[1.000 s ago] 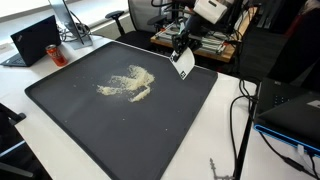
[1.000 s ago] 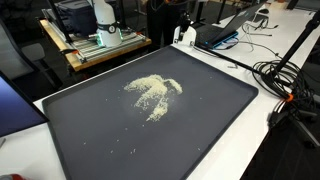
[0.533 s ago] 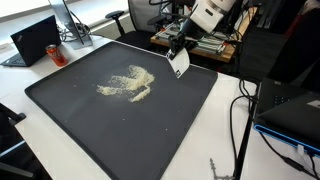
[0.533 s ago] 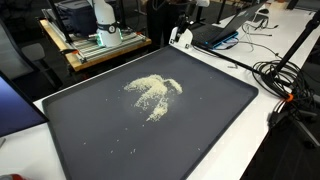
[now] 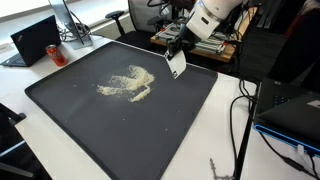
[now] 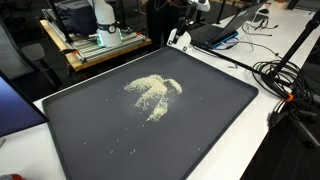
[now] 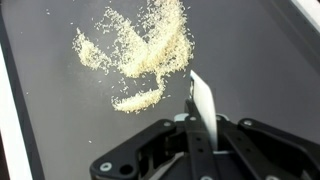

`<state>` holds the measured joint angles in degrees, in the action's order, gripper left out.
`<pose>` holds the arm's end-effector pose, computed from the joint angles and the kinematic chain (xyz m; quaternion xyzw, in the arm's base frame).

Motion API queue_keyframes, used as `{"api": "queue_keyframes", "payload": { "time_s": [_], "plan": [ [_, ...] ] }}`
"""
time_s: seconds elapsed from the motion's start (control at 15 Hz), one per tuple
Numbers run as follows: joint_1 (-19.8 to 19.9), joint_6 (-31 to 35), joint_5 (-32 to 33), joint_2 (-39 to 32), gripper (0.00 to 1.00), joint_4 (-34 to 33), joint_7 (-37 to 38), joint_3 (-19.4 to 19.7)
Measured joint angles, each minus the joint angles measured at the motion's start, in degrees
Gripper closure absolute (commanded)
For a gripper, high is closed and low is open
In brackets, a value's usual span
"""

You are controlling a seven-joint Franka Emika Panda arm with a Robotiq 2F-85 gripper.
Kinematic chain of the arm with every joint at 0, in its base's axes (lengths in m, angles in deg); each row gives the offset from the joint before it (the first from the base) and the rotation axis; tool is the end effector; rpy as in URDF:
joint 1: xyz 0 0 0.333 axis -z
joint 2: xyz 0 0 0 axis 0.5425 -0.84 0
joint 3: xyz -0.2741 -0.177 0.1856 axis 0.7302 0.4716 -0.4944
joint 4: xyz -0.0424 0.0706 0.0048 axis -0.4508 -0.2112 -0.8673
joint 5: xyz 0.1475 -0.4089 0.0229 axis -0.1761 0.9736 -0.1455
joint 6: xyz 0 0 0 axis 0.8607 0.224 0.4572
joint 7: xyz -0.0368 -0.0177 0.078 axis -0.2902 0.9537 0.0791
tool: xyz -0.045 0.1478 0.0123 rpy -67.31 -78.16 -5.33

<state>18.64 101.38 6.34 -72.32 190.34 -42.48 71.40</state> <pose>0.5223 0.2150 0.2740 0.8366 0.4601 -0.0986 0.2806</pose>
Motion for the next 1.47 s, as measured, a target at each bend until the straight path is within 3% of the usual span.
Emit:
{"api": "queue_keyframes", "payload": {
  "time_s": [0.4,0.87,1.47],
  "plan": [
    [1.00,0.10,-9.11,-0.77,0.99,-4.11,-2.53,1.15],
    [6.70,0.71,-23.51,-0.88,0.99,-10.73,-6.80,5.28],
    [12.02,3.62,-32.70,-3.91,0.99,-19.20,-6.20,10.31]
  ]
}}
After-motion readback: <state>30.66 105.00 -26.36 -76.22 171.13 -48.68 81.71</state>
